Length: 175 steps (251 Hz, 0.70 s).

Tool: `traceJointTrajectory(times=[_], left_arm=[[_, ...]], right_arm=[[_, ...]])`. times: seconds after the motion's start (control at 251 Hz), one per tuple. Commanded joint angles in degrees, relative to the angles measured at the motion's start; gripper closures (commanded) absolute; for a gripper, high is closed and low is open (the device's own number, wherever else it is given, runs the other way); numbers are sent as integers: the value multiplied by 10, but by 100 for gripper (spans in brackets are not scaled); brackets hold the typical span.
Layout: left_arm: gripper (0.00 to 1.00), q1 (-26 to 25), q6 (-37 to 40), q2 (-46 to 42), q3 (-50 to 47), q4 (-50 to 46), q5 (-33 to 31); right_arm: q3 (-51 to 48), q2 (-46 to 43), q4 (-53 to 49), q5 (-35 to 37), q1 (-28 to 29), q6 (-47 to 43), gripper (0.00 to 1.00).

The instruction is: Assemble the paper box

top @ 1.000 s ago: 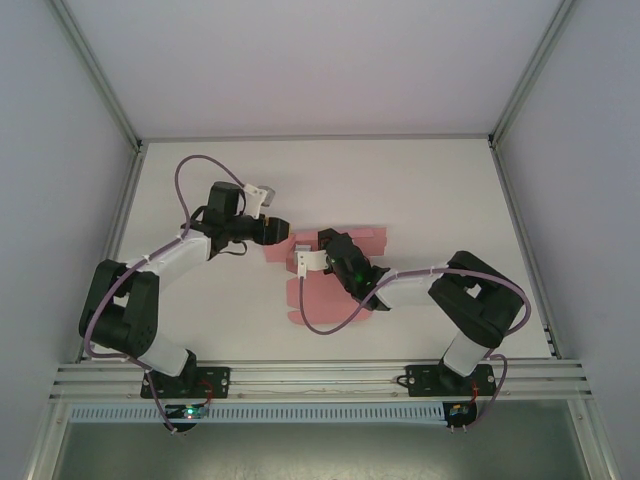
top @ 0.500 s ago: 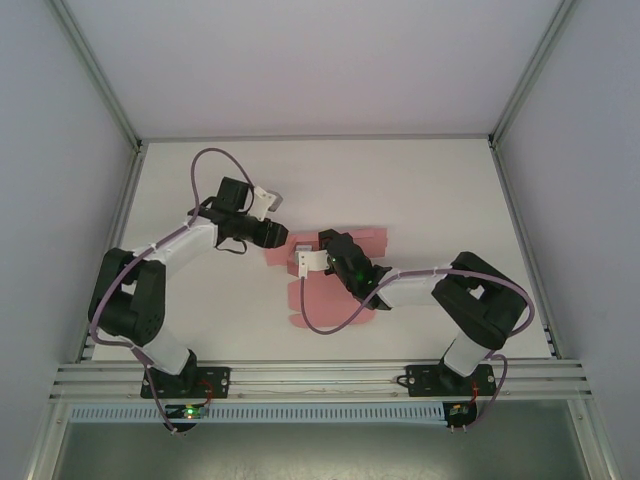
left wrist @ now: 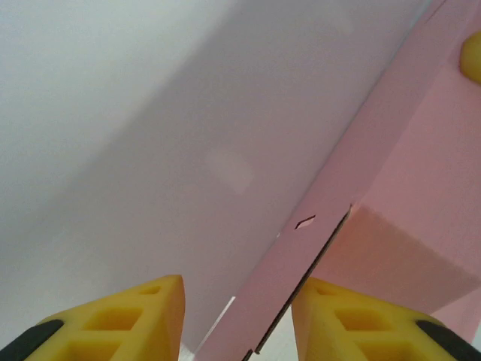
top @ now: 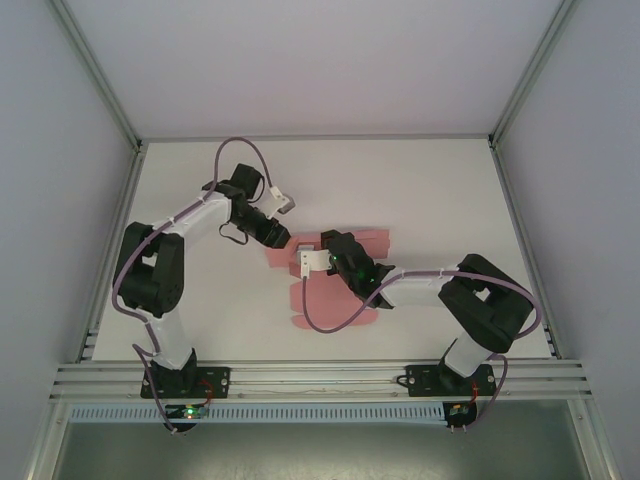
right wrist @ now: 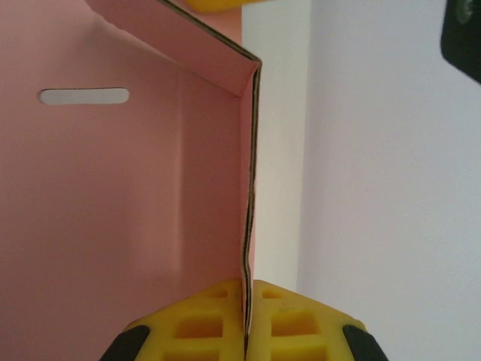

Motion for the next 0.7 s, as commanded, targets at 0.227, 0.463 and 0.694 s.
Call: traceJointTrajectory(times=[0.227, 0.463, 0.694], left_arm=[[89, -33, -48, -51, -13, 13, -34], [91, -105, -298, -87, 2, 59, -230], [94, -164, -471, -131, -75, 198, -212]], right_arm=[[26, 1, -19, 27, -6, 25, 100], [45, 12, -13, 35, -3, 62, 100], [24, 3, 18, 1, 0, 89, 100]])
